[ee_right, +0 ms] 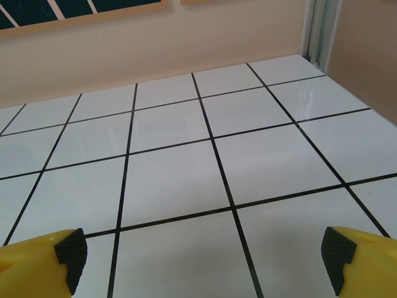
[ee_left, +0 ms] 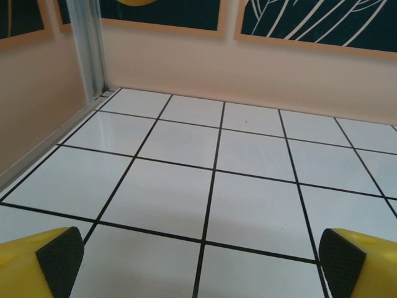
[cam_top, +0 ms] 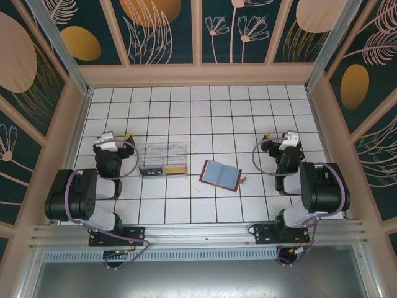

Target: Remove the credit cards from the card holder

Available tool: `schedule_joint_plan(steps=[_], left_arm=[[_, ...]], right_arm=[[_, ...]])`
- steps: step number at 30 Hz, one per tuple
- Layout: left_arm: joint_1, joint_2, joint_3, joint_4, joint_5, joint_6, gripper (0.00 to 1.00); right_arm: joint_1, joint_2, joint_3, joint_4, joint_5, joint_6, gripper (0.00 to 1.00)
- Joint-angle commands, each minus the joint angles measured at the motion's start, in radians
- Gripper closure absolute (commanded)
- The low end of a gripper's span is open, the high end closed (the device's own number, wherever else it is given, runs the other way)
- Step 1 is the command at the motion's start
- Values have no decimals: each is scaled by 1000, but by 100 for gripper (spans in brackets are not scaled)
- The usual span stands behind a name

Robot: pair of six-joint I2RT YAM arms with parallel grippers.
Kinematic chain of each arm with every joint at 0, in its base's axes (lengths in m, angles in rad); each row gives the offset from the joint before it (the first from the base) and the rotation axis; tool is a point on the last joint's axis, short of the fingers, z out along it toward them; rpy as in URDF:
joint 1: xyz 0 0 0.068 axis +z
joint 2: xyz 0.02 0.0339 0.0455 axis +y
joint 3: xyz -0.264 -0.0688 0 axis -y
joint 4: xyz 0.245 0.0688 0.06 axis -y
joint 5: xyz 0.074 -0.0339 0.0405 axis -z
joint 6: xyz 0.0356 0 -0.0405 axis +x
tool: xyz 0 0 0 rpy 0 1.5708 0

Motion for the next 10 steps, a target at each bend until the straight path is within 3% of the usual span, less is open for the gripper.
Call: schedule_joint_plan(steps=[1, 10], left_arm=[[0, 0, 26, 26, 49, 31, 1], [-5, 0, 27, 23, 49, 37, 1]], right_arm=[[6, 0, 14, 55, -23, -13, 1], [5, 0, 13, 56, -23, -13, 1]])
